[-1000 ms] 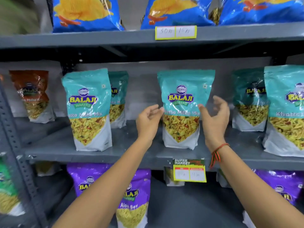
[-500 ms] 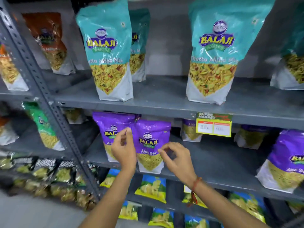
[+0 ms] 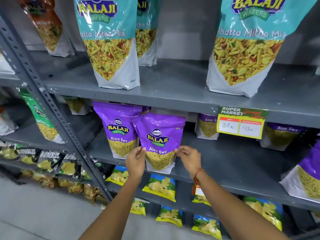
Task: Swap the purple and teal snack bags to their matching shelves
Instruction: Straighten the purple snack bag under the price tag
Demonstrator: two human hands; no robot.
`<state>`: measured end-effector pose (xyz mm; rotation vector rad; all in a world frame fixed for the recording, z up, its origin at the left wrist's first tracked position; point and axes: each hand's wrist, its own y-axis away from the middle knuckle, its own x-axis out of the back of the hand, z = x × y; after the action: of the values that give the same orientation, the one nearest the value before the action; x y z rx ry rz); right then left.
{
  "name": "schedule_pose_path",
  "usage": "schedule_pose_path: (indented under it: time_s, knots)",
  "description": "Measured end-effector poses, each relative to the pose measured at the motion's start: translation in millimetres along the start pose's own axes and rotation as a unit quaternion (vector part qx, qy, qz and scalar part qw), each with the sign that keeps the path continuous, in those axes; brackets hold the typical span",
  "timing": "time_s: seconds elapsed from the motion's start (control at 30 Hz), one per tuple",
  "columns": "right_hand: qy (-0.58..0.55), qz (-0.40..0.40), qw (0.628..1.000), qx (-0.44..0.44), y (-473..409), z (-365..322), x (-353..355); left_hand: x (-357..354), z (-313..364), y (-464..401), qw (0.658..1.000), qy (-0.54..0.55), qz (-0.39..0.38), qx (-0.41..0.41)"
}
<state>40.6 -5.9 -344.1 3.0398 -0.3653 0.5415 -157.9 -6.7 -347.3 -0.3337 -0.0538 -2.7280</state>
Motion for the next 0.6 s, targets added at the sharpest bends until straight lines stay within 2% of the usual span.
schedule_pose_path:
  time_s: [0.2,0.47,0.6]
  knots:
    - [-0.011,0.037,0.999,0.003,-6.3,16.1,5.5,-16.0,-7.1,-5.2,0.998,-0.035,0.053,-0.02]
    - [0.037,0.119,0.992,0.038,-11.9,34.5,75.4,-73.0,18.6,27.1,0.998,-0.03,0.013,-0.05]
    - [0.036,0.167,0.985,0.002,-11.1,43.2,114.8,-107.8,27.8,43.9,0.997,-0.016,-0.03,-0.065]
